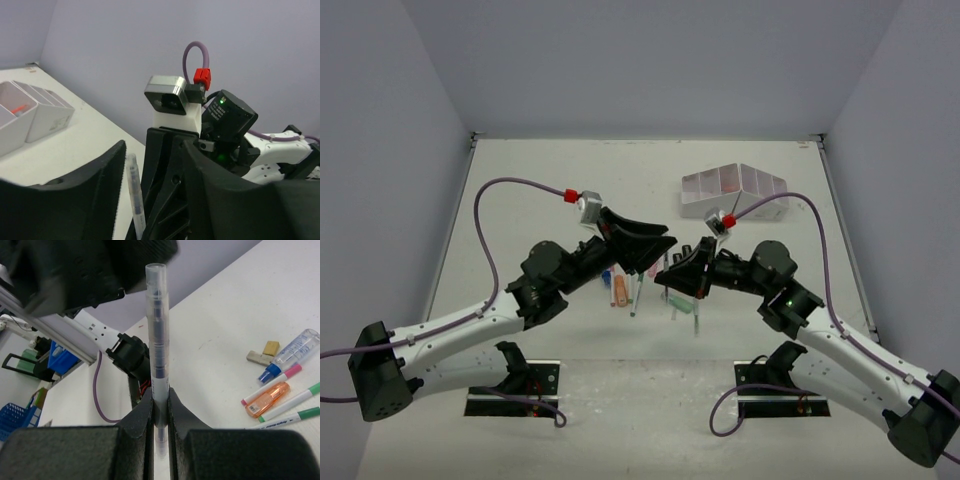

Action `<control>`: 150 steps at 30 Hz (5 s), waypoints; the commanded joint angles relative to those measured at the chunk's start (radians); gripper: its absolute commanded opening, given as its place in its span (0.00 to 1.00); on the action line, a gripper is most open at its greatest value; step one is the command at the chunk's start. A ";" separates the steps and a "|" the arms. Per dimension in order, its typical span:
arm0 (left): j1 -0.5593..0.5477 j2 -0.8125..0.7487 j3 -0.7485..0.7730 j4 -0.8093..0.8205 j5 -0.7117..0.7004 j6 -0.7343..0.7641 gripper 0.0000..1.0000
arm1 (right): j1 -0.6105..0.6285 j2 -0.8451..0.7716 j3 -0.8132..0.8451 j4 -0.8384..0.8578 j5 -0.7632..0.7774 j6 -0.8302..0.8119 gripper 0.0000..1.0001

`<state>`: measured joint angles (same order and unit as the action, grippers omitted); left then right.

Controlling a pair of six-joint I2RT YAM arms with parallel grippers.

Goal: Sort the stationery into containers
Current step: Close the pen cap on the pen, then place the pen in the storage box.

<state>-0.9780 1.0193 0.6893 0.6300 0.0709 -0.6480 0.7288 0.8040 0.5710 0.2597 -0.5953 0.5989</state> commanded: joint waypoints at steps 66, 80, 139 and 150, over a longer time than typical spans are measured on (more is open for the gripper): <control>-0.001 0.114 0.163 -0.214 0.170 0.009 0.00 | -0.003 -0.020 0.345 -0.289 0.175 -0.185 0.00; -0.102 0.129 -0.099 -0.044 0.169 -0.120 0.00 | -0.097 0.222 0.663 -0.333 0.156 -0.261 0.00; -0.062 -0.005 0.230 -0.935 -0.766 0.013 1.00 | -0.462 0.780 0.768 -0.446 0.895 -0.281 0.61; -0.047 -0.004 0.358 -1.243 -0.957 -0.057 1.00 | -0.100 0.320 0.411 -0.709 0.771 -0.104 0.41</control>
<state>-1.0328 1.0281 0.9591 -0.4540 -0.7597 -0.6616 0.5206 1.2227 1.1619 -0.3173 0.2575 0.3717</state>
